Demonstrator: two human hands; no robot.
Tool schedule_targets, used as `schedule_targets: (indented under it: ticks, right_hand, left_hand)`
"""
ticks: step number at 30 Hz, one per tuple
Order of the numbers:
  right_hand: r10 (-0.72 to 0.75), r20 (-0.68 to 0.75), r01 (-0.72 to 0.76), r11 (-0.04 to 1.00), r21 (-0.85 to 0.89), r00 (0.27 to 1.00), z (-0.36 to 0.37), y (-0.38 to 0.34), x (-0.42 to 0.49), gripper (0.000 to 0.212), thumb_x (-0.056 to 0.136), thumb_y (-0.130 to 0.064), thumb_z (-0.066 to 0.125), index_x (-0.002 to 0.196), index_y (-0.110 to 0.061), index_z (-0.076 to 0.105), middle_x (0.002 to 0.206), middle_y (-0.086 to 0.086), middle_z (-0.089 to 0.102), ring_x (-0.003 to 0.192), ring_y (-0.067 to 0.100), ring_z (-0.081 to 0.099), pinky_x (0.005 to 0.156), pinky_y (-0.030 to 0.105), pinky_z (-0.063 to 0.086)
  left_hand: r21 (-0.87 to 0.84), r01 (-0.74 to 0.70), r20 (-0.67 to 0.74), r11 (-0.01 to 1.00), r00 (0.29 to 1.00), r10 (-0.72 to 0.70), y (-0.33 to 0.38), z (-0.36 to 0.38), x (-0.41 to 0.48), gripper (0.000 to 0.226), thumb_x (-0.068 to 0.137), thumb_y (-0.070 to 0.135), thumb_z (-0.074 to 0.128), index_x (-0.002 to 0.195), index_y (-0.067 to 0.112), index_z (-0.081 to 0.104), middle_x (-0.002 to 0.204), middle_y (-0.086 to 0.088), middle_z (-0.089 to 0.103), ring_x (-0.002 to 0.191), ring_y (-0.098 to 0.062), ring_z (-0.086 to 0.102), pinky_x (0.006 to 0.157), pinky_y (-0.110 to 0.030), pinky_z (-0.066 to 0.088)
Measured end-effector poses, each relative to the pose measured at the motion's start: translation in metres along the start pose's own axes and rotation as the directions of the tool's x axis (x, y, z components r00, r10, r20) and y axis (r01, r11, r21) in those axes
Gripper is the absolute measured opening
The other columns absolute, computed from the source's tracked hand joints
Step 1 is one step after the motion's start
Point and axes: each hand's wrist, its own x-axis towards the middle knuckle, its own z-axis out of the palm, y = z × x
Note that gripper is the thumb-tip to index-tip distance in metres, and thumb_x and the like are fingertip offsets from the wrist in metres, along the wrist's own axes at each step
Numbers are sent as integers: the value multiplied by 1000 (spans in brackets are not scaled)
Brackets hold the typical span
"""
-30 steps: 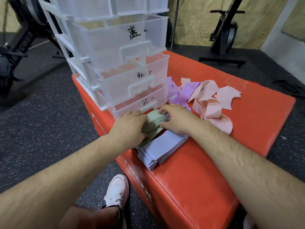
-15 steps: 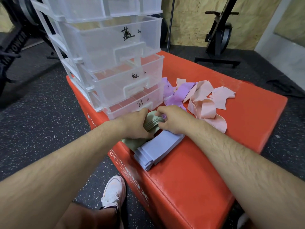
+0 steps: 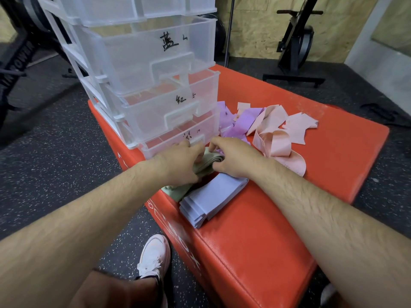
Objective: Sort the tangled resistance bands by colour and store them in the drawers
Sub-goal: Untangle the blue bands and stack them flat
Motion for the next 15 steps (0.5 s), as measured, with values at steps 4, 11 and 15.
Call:
schedule_targets:
  ticks: [4,11,15]
  right_hand:
    - [12,1,-12,1000,8,1000,3,-1,0,30,84,-26,64,111,-29,52,100,-6,65,92,20,61,75,36,51]
    - [16,-45,-14,999,51,999,0,-9,0,24,87,-23,63,110,-24,56,98,-2,67,88,21,62,74,36,52]
    - [12,-59,-7,997,73,998,-1,-10,0,24,87,-22,64,110,-24,56,84,-8,59,82,19,59,61,29,39]
  left_hand:
    - [8,-6,-63,1000,998,6,2,8,2,42,81,61,60,98,27,42,107,-4,55,98,-29,56,79,-36,42]
    - [-196,11,-118,981,992,-35,5,8,7,43,84,43,67,96,18,34,83,-1,54,73,-25,53,61,-33,35]
    - [-286,-35,-147,957,989,-8,10,5,9,56,84,38,69,123,12,38,91,-1,61,80,-21,58,67,-34,45]
